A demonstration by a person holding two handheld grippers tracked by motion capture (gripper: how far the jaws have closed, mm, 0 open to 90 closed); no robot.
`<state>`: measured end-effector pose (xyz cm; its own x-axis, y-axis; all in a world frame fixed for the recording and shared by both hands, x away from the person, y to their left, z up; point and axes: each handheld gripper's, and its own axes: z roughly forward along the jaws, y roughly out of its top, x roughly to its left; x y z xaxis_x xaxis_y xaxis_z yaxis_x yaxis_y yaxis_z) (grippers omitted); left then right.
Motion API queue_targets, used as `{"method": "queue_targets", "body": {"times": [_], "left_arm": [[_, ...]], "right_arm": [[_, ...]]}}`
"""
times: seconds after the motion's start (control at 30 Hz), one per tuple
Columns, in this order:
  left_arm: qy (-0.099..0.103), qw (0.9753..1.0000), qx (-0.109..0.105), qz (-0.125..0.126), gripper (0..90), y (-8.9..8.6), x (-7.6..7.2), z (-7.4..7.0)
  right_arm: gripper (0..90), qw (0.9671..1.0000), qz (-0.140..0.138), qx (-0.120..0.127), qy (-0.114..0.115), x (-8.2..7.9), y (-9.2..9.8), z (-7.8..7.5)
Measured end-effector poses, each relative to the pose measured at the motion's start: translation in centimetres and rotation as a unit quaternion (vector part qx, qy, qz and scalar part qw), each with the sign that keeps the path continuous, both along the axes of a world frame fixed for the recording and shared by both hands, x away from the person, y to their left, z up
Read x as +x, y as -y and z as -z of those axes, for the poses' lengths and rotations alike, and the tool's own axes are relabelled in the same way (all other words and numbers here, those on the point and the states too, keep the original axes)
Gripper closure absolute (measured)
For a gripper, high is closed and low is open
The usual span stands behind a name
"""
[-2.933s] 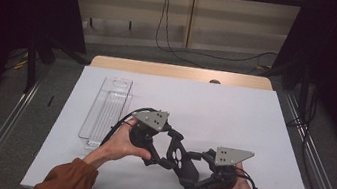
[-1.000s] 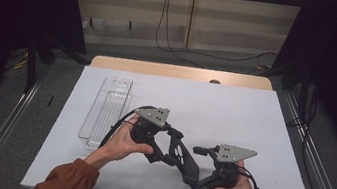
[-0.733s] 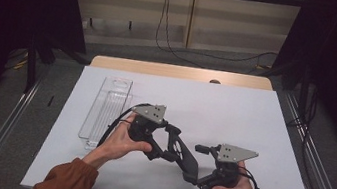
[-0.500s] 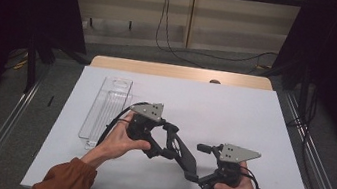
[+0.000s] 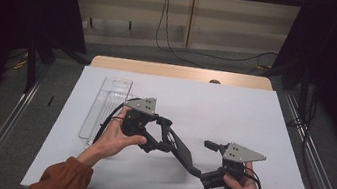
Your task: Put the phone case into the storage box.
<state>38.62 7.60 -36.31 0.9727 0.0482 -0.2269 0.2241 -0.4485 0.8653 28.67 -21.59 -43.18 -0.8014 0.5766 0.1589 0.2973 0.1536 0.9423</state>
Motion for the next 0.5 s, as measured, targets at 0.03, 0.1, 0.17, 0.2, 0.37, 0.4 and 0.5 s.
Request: {"method": "queue_targets", "body": {"times": [0.03, 0.1, 0.17, 0.2, 0.37, 0.4, 0.5], "left_arm": [[-0.002, 1.0000, 0.000, -0.007, 14.4, -0.2, 0.1, -0.1], [-0.006, 0.9999, -0.001, -0.014, 14.4, -0.4, 0.2, -0.1], [-0.004, 0.9998, 0.001, -0.020, 14.4, -0.6, 0.3, -0.2], [-0.005, 0.9997, 0.000, -0.023, 14.4, -0.7, 0.3, -0.2], [-0.003, 0.9993, 0.008, -0.036, 14.4, -1.1, 0.5, -0.3], [-0.006, 0.9992, 0.005, -0.039, 14.4, -1.2, 0.5, -0.3], [-0.002, 0.9988, 0.010, -0.048, 14.4, -1.6, 0.6, -0.4]], "right_arm": [[0.2, 1.0000, 0.003, -0.001, 0.001, 0.0, 0.1, 0.0], [0.2, 1.0000, 0.009, -0.002, 0.000, 0.0, 0.2, -0.1], [0.2, 0.9998, 0.018, 0.000, 0.002, 0.0, 0.4, -0.1], [0.2, 0.9997, 0.024, -0.002, 0.005, 0.0, 0.5, -0.2], [0.2, 0.9975, 0.067, -0.016, 0.017, -0.1, 1.0, -0.3], [0.2, 0.9966, 0.079, -0.017, 0.018, -0.1, 1.2, -0.4], [0.5, 0.9947, 0.100, -0.010, 0.022, -0.2, 1.7, -0.2]]}}
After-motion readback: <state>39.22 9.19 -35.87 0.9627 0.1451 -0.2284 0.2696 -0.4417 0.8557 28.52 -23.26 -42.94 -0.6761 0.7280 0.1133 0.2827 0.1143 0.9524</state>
